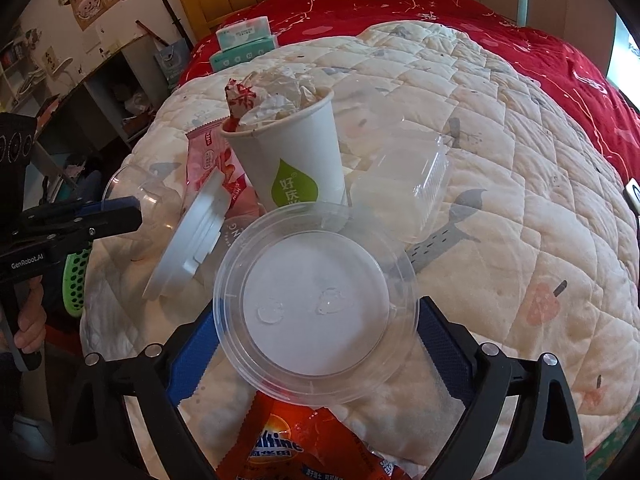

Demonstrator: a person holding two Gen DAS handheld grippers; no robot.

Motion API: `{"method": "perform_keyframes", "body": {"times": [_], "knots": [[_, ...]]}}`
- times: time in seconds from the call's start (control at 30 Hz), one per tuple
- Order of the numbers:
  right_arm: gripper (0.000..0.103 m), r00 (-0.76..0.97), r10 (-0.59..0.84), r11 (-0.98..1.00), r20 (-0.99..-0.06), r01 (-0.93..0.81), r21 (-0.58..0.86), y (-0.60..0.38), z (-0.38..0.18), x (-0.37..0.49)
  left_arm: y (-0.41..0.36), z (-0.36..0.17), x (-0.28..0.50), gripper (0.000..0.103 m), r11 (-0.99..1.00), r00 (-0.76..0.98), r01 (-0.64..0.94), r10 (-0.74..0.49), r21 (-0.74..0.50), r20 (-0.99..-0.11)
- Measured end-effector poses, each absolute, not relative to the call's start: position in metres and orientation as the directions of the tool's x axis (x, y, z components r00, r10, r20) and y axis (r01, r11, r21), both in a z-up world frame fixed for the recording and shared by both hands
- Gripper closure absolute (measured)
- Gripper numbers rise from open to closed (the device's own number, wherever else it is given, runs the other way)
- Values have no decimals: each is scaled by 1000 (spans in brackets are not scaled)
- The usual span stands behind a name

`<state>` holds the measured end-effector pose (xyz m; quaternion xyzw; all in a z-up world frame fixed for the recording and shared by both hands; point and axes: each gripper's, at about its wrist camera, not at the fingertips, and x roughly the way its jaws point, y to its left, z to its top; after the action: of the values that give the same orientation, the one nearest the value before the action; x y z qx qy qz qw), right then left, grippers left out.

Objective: Collect trash
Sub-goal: 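Grasp the clear plastic bowl with the right tool while the left tool grasps the clear cup, then carry the clear cup to the green wastebasket with the left tool and release it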

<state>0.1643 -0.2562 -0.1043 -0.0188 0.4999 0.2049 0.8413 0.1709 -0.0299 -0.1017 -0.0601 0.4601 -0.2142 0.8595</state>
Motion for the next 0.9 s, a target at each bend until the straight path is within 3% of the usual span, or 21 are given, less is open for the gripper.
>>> {"method": "perform_keyframes", "body": {"times": [0.17,0.57,0.9], "knots": [[13,445,314,924,-839,-348,161,-260,-95,158,-28,-92,163,99,901,514,316,-427,-298,-744],[13,535,337,920,-775,-362,150,-253,-38,122,16,-56,120,100,915,613,245,-403,-321,-680],[13,531,425,862,-733,-485,148,-187,-6,96,113,-60,81,100,957,675,22,-228,-290,-701]]}}
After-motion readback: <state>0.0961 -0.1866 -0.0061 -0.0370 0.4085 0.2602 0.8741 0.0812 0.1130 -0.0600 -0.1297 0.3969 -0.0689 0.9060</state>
